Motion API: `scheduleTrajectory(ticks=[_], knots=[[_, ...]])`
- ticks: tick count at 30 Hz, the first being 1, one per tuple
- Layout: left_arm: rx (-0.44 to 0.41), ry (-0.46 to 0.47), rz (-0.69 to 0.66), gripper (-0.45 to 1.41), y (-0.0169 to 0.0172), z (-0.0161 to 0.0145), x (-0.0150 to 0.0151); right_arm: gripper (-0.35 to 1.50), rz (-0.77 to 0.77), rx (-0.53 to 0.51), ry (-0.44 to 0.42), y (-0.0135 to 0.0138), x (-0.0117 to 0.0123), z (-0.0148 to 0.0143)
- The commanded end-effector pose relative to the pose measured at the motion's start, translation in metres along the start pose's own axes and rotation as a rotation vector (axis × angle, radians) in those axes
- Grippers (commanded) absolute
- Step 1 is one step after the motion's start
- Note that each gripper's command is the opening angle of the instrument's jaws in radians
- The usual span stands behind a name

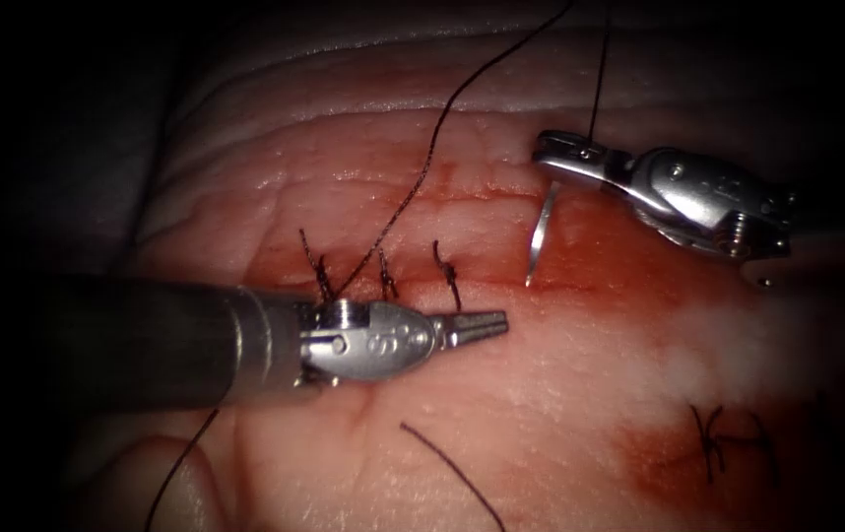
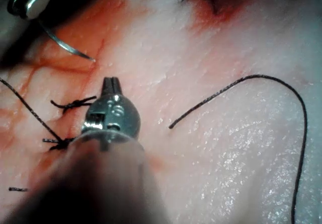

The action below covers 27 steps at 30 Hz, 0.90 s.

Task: Wound Closure
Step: Throw the needle through the top of the incision with the right tool.

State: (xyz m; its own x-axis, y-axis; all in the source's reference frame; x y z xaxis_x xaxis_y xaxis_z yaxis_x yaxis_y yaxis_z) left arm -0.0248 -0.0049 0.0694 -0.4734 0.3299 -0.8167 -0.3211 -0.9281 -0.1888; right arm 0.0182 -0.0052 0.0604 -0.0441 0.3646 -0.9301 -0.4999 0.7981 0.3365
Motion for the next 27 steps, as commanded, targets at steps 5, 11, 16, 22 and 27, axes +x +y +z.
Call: scheduleTrajectory(ticks=[5,11,16,22,27], knots=[[0.012,-0.045,-0.016,-0.3,-0.0002,0.0009,-0.0012,-0.35,-0.105,-0.006,0.012,-0.0007,-0.0008,0.0011],[-0.009,-0.112,-0.02,-0.25,0.0007,0.0017,-0.0021,-0.35,-0.196,-0.016,0.016,-0.001,-0.001,0.0015],[-0.061,-0.184,-0.006,-0.18,0.0022,0.0022,-0.0026,-0.35,-0.264,-0.022,0.019,-0.0015,-0.0012,0.0018],[-0.083,-0.201,-0.005,-0.08,0.0028,0.0021,-0.0025,-0.35,-0.313,-0.016,0.024,-0.0019,-0.0018,0.0019],[-0.088,-0.199,-0.007,-0.05,0.0029,0.0018,-0.0023,-0.35,-0.347,-0.013,0.022,-0.0022,-0.0021,0.0019]])
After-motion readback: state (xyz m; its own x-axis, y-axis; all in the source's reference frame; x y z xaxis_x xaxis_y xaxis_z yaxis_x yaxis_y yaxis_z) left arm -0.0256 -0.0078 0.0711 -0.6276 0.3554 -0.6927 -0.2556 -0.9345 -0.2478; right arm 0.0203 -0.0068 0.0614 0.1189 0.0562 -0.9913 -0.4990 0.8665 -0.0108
